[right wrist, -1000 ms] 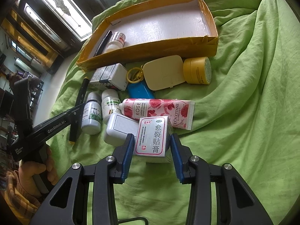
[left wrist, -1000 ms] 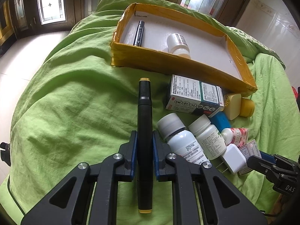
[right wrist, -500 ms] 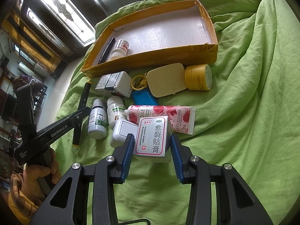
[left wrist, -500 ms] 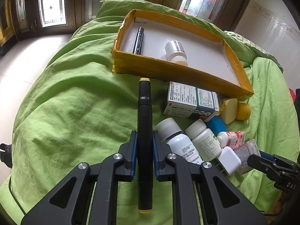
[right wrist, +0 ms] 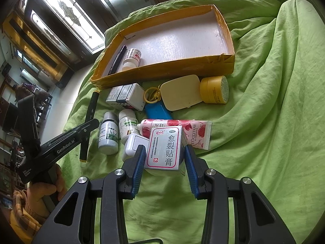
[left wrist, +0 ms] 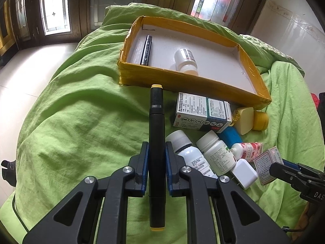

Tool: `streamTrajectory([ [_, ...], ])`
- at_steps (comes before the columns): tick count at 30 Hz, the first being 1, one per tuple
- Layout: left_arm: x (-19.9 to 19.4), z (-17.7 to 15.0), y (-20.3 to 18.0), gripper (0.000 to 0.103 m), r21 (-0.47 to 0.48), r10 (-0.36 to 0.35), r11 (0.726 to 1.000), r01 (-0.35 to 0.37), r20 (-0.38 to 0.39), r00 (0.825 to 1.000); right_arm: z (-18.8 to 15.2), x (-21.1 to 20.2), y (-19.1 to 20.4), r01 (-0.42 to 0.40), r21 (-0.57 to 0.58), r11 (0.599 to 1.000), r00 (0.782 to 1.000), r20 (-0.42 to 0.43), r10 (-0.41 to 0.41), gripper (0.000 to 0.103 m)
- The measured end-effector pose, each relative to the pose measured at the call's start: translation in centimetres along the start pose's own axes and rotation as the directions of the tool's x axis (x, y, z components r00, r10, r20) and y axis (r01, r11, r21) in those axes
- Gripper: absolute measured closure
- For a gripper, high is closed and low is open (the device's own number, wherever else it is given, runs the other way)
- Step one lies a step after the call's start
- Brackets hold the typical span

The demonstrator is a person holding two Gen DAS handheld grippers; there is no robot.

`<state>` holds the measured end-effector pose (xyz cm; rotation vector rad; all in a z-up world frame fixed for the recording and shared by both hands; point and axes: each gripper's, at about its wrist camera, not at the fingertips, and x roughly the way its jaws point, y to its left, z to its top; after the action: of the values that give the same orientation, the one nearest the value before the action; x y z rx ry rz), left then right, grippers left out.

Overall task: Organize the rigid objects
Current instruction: 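Lift and carry the marker with the left tool while the right tool carries the box into the tray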

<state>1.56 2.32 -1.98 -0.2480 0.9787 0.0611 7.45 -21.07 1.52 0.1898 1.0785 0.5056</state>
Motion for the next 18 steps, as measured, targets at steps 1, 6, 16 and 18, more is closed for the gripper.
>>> streamTrajectory([
  [1,-0.1,0.0,0.0,0.091,0.001,0.0,1.0,0.0,0.003,1.0,0.0,0.0,0.0,-0.001,0.0,1.0,1.0,0.001,0.001,0.068],
  [6,-0.6,0.3,0.3,0.091,-0.014,-0.012,1.0,0.012,0.015,1.0,0.0,-0.3,0.1,-0.004,0.0,1.0,1.0,0.008,0.004,0.068],
  [16,-2.0,1.8,0.5,0.091,-0.026,-0.052,0.998,0.054,0.051,0.997,0.6,-1.0,0.1,-0.026,0.004,1.0,0.999,0.028,0.026,0.068],
  [18,-2.1,2.3,0.5,0.091,-0.028,-0.058,0.998,0.06,0.052,0.997,0.8,-1.2,0.2,-0.035,0.003,0.999,0.999,0.03,0.035,0.068],
])
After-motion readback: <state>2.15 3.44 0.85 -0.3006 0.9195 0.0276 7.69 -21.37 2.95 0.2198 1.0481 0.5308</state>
